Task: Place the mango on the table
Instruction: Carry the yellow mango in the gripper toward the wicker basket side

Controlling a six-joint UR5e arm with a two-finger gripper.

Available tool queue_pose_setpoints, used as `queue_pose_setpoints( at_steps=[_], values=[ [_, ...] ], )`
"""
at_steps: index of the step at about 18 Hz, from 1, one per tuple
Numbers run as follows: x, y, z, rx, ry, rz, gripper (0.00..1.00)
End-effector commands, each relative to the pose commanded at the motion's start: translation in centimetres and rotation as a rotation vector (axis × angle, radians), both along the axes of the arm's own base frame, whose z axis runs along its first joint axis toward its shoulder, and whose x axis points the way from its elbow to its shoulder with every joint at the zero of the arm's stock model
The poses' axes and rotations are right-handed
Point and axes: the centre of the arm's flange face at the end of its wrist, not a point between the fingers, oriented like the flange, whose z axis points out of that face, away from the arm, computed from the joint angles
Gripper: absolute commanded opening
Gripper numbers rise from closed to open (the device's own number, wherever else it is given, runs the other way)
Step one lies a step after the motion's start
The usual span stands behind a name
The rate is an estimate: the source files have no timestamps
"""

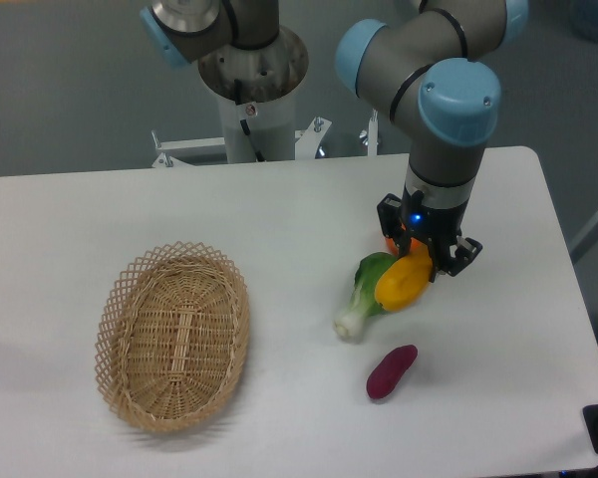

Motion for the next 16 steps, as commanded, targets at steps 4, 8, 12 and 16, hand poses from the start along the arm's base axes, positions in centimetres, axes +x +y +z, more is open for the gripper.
queue_pose_setpoints(
  at_steps=[4, 8, 12, 16],
  values=[
    [0.3, 0.5, -1.1, -0.005, -0.016, 0.012, 0.48],
    [0.7, 1.7, -2.3, 0.001, -0.015, 0.044, 0.48],
    [1.7, 4.9, -4.9, 0.026, -0.010, 0.156, 0.48],
    [2.9, 7.3, -7.8, 0.026, -0.047, 0.274, 0.48]
  ],
)
